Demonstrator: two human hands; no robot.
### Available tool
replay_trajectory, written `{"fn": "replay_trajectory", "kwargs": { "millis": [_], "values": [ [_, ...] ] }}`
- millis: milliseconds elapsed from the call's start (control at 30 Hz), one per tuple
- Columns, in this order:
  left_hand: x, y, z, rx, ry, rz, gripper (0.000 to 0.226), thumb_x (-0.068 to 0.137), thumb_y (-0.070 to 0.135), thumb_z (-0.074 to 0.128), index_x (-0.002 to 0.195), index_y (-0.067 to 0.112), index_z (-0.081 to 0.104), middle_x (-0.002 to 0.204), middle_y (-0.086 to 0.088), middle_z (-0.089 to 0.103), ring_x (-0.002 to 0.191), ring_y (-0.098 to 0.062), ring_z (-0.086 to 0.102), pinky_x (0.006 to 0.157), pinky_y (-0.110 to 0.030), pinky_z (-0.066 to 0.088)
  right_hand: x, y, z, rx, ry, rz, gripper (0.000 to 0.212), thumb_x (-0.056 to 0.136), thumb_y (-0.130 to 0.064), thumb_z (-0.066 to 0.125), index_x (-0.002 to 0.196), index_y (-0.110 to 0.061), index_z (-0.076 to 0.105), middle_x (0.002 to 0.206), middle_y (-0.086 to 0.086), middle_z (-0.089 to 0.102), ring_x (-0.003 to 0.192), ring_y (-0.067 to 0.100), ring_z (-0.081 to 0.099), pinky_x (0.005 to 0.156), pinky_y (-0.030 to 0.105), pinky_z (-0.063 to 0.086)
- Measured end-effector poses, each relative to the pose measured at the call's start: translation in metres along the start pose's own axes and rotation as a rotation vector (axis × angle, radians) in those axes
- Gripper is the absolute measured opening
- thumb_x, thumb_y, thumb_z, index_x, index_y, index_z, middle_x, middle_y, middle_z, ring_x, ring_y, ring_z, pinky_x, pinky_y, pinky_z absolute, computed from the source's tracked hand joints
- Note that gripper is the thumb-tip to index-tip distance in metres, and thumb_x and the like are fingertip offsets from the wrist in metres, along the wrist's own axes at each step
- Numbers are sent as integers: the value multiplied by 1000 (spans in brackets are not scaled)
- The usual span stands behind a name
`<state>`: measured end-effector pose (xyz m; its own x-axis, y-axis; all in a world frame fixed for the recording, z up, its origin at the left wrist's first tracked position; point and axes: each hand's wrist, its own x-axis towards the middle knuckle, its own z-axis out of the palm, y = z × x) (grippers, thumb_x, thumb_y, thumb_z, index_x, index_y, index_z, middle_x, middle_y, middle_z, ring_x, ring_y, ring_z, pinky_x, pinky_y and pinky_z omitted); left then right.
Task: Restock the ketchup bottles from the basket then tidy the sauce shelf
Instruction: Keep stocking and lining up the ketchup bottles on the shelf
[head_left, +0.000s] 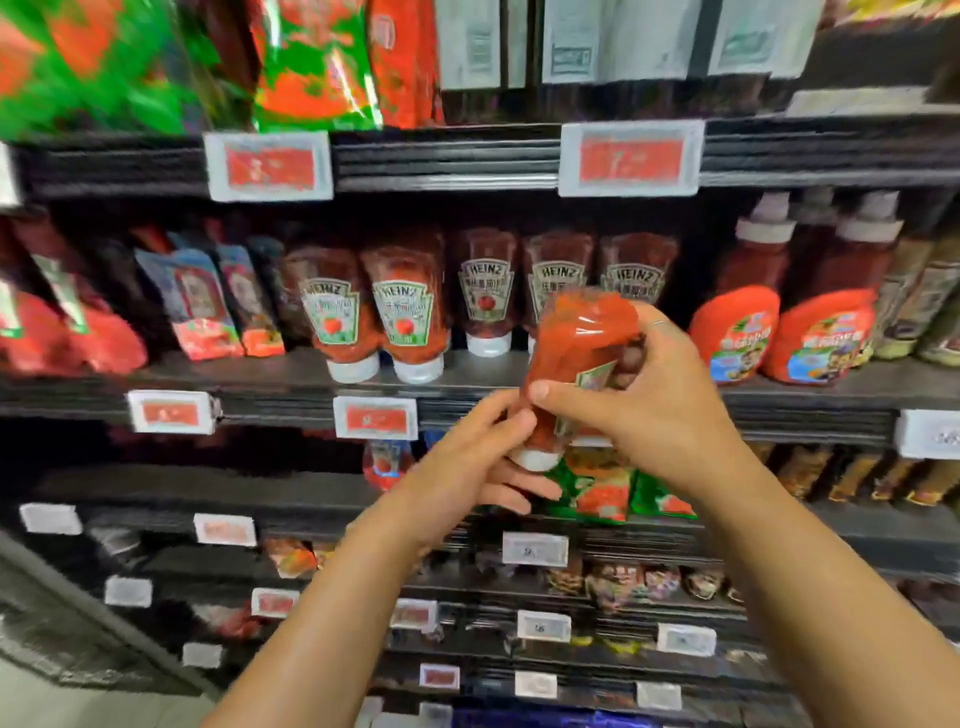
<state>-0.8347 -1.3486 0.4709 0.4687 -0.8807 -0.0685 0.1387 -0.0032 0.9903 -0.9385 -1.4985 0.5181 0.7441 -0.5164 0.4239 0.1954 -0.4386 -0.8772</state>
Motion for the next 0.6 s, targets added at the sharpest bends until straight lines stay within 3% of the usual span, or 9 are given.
{"fn": "replay_trajectory", "kwargs": {
  "millis": [100, 167, 267, 333, 467, 600],
  "values": [
    [-2, 23, -29, 209, 216, 123, 22, 98, 26, 63, 120, 29, 58, 96, 3, 76, 88, -24, 75, 70, -37, 51, 27, -14, 15, -83, 70, -14, 71, 48, -54, 91, 109, -30, 63, 96, -15, 75, 87, 1, 72, 79, 26, 58],
    [-3, 36, -46, 321, 376, 204, 18, 94, 18, 68, 109, 26, 63, 88, 0, 75, 82, -18, 74, 70, -34, 52, 41, -19, 25, -123, 108, 5, 73, 44, -58, 90, 106, -31, 62, 94, -18, 75, 84, -1, 72, 78, 28, 58],
    [-5, 53, -63, 529, 540, 489, 14, 90, 13, 68, 95, 26, 68, 83, 5, 71, 76, -9, 69, 68, -23, 56, 53, -18, 38, -240, 156, 61, 74, 40, -65, 87, 101, -32, 59, 91, -15, 74, 83, 0, 71, 81, 36, 59],
    [-3, 64, -66, 626, 566, 656, 16, 89, 11, 68, 96, 25, 69, 85, 11, 69, 81, -5, 68, 65, -13, 51, 58, -17, 46, -330, 186, 102, 76, 39, -70, 86, 100, -31, 59, 92, -13, 72, 84, 3, 70, 80, 39, 60],
    [8, 78, -61, 842, 502, 762, 19, 87, 13, 71, 104, 22, 68, 92, 12, 66, 86, -7, 65, 68, -20, 52, 67, -17, 57, -429, 174, 150, 76, 42, -72, 84, 101, -30, 59, 94, -12, 68, 84, 6, 67, 71, 32, 57],
    [15, 96, -53, 1029, 462, 883, 24, 87, 13, 68, 111, 17, 67, 99, 6, 65, 93, -7, 59, 80, -22, 48, 73, -16, 64, -462, 158, 166, 66, 44, -70, 71, 93, -27, 59, 87, -11, 66, 76, 5, 63, 55, 21, 44]
  ]
}}
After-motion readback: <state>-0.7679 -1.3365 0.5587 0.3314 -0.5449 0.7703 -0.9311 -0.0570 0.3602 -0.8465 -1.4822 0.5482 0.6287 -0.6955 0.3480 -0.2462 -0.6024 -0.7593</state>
